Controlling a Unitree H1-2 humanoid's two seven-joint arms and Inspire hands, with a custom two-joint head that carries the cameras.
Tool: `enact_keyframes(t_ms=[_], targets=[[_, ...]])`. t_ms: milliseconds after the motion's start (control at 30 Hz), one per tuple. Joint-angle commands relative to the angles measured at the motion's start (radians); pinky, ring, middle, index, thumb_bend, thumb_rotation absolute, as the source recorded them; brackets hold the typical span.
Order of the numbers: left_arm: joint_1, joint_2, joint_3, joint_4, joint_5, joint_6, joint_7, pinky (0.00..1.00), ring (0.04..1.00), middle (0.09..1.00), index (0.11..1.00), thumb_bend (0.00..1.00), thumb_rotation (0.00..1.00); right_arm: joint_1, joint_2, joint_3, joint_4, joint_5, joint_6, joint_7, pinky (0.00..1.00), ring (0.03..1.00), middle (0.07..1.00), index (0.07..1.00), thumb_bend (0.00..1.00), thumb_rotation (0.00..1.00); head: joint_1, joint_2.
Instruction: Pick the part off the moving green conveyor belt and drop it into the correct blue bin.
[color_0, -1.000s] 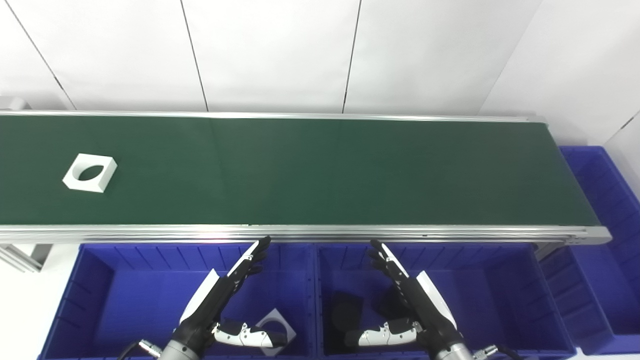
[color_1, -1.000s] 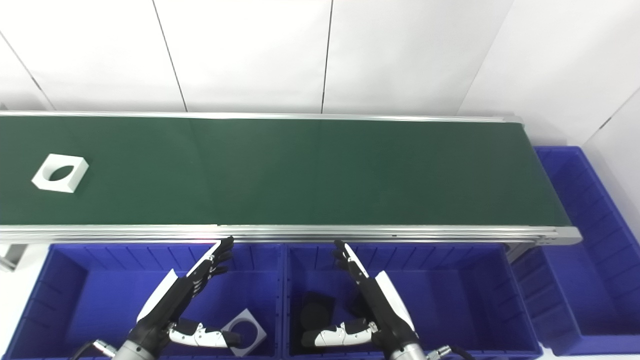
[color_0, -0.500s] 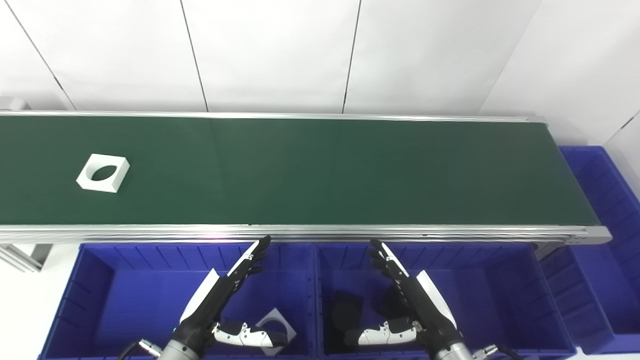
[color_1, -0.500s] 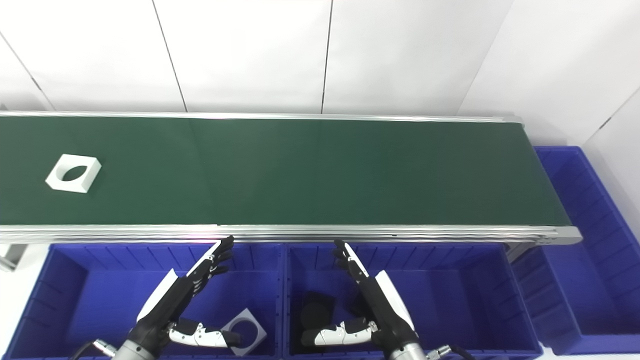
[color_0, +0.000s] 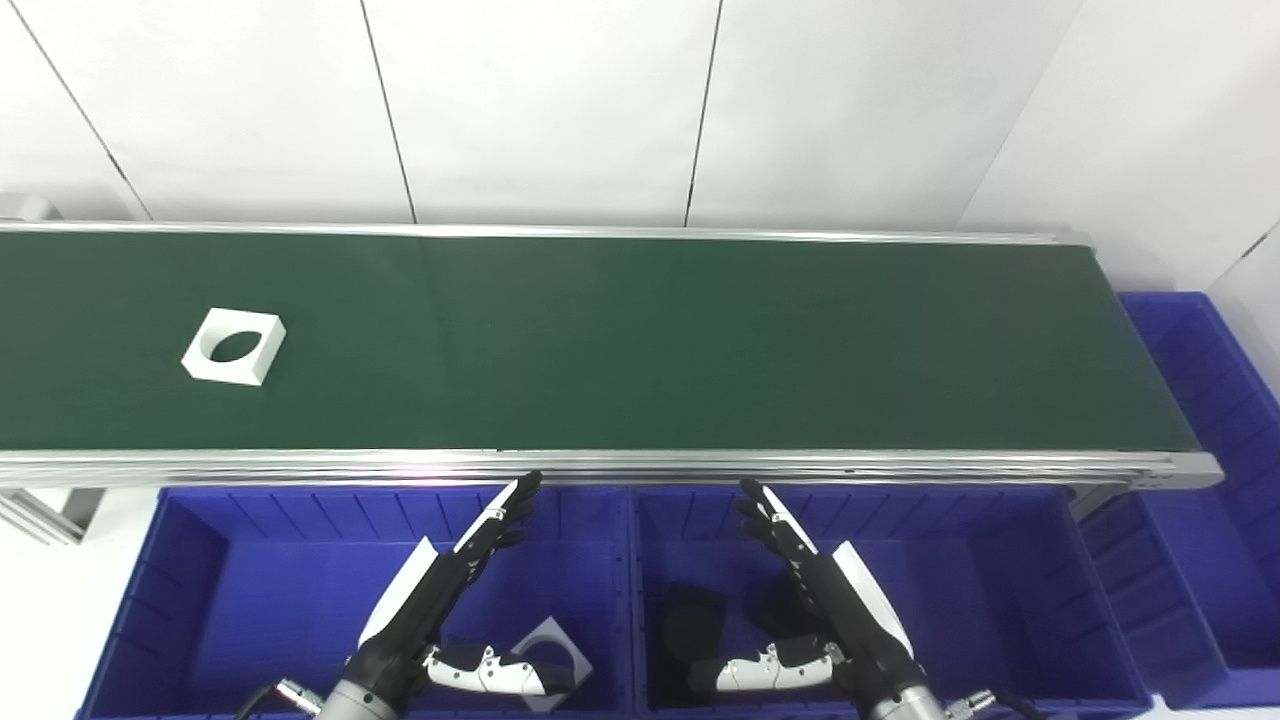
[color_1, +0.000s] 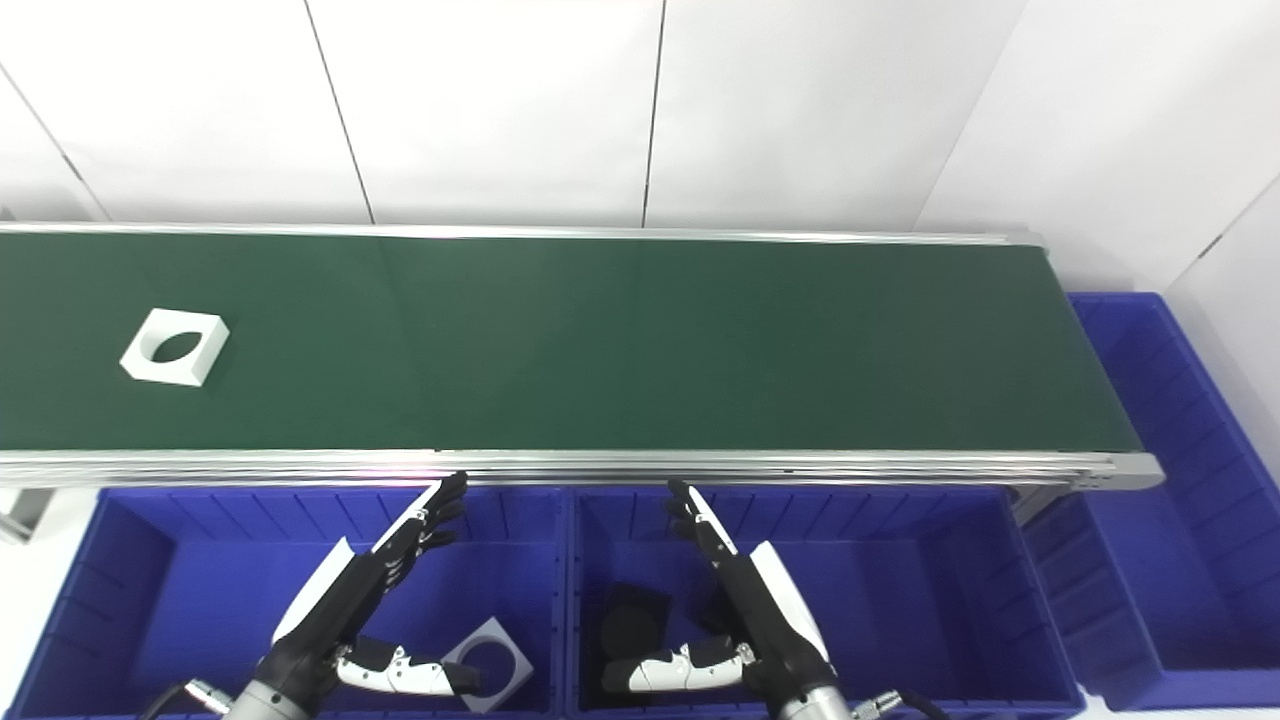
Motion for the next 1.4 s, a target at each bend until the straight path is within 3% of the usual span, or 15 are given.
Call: enact_keyframes(t_ms=[0,667,800,833,967,1167,1233,1367], targets=[[-0.006,-0.001,0.003,-0.014,-0.011,-0.036,0.011,0.91,0.958,0.987,0.972,0.87,0.31,0.001,0.004,-0.001,-0.033,0.01,-0.054,-0.009,0.96,0.926,0.947,0.991,0.81,0.07,0.0,0.0],[-0.008,-0.002,0.004,-0.028,-0.009,-0.016,0.008,0.91,0.961,0.99,0.974,0.86,0.3,-0.005,0.003,-0.002,-0.029,0.009,-0.057,-0.009,0.96,0.934,0.947,0.99,0.81,0.07,0.011,-0.001],[-0.01,-0.01,-0.001,-0.021,-0.005,-0.014,0.01,0.91,0.958,0.983,0.971,0.87,0.3,-0.007,-0.011,-0.007,-0.018,0.013,-0.075,-0.007,0.94,0.936,0.954,0.994,0.81,0.07,0.091,-0.015],[-0.009,-0.013,-0.004,-0.025,0.002,-0.005,0.01,0.91,0.956,0.979,0.972,0.88,0.31,-0.007,-0.019,-0.01,-0.014,0.016,-0.084,-0.006,0.93,0.938,0.95,0.995,0.81,0.07,0.146,-0.028],[-0.008,-0.03,-0.012,-0.015,0.018,-0.009,0.019,0.89,0.935,0.956,0.955,0.89,0.3,-0.003,-0.037,-0.025,-0.006,0.047,-0.103,0.003,0.94,0.937,0.952,1.0,0.8,0.04,0.244,-0.067],[-0.009,-0.045,-0.017,0.009,0.073,-0.047,0.053,0.85,0.9,0.939,0.934,0.91,0.33,0.001,-0.046,-0.034,0.003,0.068,-0.102,0.003,0.97,0.957,0.968,1.0,0.79,0.02,0.286,-0.1],[-0.011,-0.046,-0.017,0.013,0.083,-0.048,0.059,0.84,0.896,0.934,0.924,0.92,0.33,0.001,-0.046,-0.036,0.008,0.078,-0.096,0.006,0.94,0.88,0.978,1.0,0.78,0.01,0.286,-0.111],[-0.017,-0.045,-0.017,0.03,0.093,-0.062,0.069,0.85,0.902,0.929,0.92,0.93,0.33,-0.003,-0.05,-0.029,0.019,0.065,-0.102,0.002,0.96,0.956,0.976,1.0,0.77,0.02,0.279,-0.131]])
